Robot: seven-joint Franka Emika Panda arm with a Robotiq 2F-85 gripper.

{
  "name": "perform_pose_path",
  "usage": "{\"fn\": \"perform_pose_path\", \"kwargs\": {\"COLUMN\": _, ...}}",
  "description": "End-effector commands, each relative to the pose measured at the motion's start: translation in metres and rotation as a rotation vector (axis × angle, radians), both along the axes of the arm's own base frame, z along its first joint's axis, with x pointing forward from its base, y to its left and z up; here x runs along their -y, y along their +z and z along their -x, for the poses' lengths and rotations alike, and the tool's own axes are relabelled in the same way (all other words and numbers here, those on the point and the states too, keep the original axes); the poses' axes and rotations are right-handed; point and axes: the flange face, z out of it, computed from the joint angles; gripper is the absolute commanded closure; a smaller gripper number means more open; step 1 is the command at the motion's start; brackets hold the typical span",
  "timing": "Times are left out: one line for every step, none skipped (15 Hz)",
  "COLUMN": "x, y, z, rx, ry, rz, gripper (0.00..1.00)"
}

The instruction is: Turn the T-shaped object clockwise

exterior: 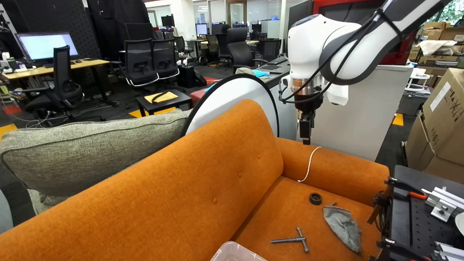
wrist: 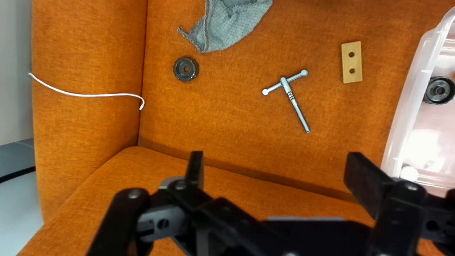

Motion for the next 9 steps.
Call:
{"fn": "perform_pose_path", "kwargs": {"x": -0.014, "y": -0.034, "z": -0.011, "rx": 0.009, "ry": 0.054, "rz": -0.038, "gripper": 0.00}}
{"fn": "perform_pose_path", "kwargs": {"x": -0.019, "y": -0.048, "z": -0.010, "rx": 0.004, "ry": 0.067, "rz": -0.041, "gripper": 0.00}}
{"fn": "perform_pose_path", "kwargs": {"x": -0.023, "y": -0.066, "z": -0.008, "rx": 0.001, "ry": 0.072, "rz": -0.039, "gripper": 0.00}}
{"fn": "perform_pose_path", "kwargs": {"x": -0.026, "y": -0.084, "z": -0.005, "rx": -0.018, "ry": 0.076, "rz": -0.050, "gripper": 0.00}}
{"fn": "perform_pose_path", "kwargs": {"x": -0.030, "y": -0.100, "z": -0.002, "rx": -0.035, "ry": 0.085, "rz": -0.058, "gripper": 0.00}}
{"fn": "perform_pose_path", "kwargs": {"x": -0.033, "y": -0.117, "z": 0.002, "rx": -0.057, "ry": 0.094, "rz": -0.061, "gripper": 0.00}}
{"fn": "perform_pose_path", "kwargs": {"x": -0.036, "y": -0.134, "z": 0.006, "rx": -0.080, "ry": 0.098, "rz": -0.066, "gripper": 0.00}}
{"fn": "perform_pose_path", "kwargs": {"x": -0.039, "y": -0.148, "z": 0.010, "rx": -0.103, "ry": 0.103, "rz": -0.070, "gripper": 0.00}}
{"fn": "perform_pose_path", "kwargs": {"x": -0.042, "y": -0.162, "z": 0.013, "rx": -0.128, "ry": 0.102, "rz": -0.075, "gripper": 0.00}}
